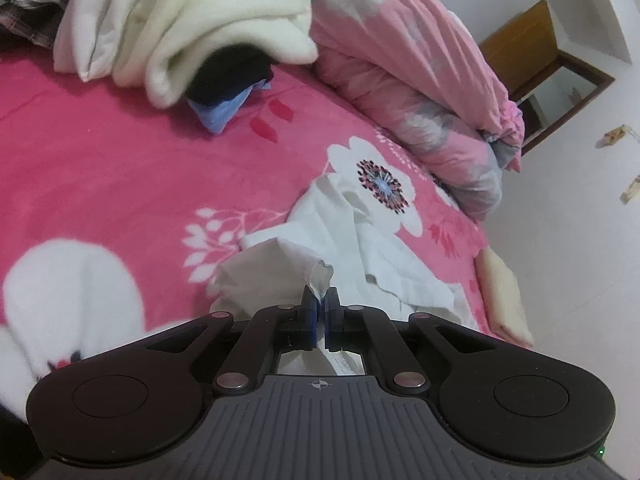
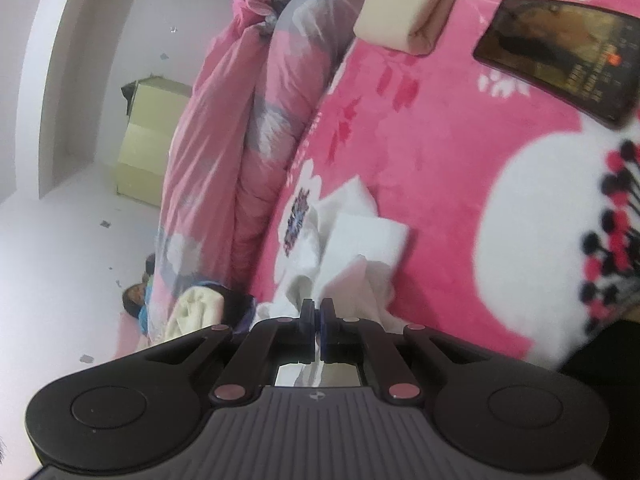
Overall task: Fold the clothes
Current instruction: 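Grasp the folded shirt edge again with both grippers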
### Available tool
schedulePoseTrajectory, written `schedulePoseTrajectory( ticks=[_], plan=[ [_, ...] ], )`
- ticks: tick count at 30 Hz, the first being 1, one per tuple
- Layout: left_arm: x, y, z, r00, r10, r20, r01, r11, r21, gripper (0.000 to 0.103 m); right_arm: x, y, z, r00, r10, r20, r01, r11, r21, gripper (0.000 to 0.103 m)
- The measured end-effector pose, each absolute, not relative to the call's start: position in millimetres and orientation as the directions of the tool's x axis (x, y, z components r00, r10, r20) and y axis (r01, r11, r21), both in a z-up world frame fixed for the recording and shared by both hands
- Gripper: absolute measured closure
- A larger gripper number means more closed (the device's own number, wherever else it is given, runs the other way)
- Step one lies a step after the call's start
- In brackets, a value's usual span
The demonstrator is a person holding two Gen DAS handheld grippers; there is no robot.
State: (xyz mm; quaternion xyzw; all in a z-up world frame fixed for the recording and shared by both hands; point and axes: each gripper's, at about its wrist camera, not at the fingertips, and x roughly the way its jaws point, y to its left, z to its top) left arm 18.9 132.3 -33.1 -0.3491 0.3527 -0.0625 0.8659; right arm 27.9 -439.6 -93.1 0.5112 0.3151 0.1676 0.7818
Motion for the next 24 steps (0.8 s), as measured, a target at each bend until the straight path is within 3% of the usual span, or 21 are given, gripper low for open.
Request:
schedulePoseTrajectory(
  ticks=[7,12,17,20,24],
  plan=[
    [15.6,141.3,-39.2,0.717,-0.378,-0.585,-0.155,0.733,-0.663,0.100,30.9,-435.9,-98.3,0.735,0.603,-0.308,0.070,0.385,0.920,0.101],
    [9.7,151.4,-40.2,0.721,-0.359,-0.593,-0.194,0.716,-0.670,0.082,24.7,-437.1,-104.8,0.734,0.605,-0.307,0.087,0.365,0.927,0.101],
    [6.6,153.3,-44.7,0.723,-0.362,-0.588,-0.198,0.707,-0.679,0.083,20.0,-438.6,-106.7,0.739,0.601,-0.305,0.093,0.357,0.930,0.101],
    [6.3,150.4,-45.2,0.734,-0.347,-0.584,-0.196,0.715,-0.671,0.098,19.5,-438.1,-108.0,0.739,0.600,-0.307,0.097,0.356,0.929,0.101],
    [16.1,150.8,-39.5,0.755,-0.345,-0.558,-0.181,0.707,-0.683,0.102,23.2,-439.2,-105.6,0.745,0.594,-0.303,0.091,0.359,0.929,0.101]
  ],
)
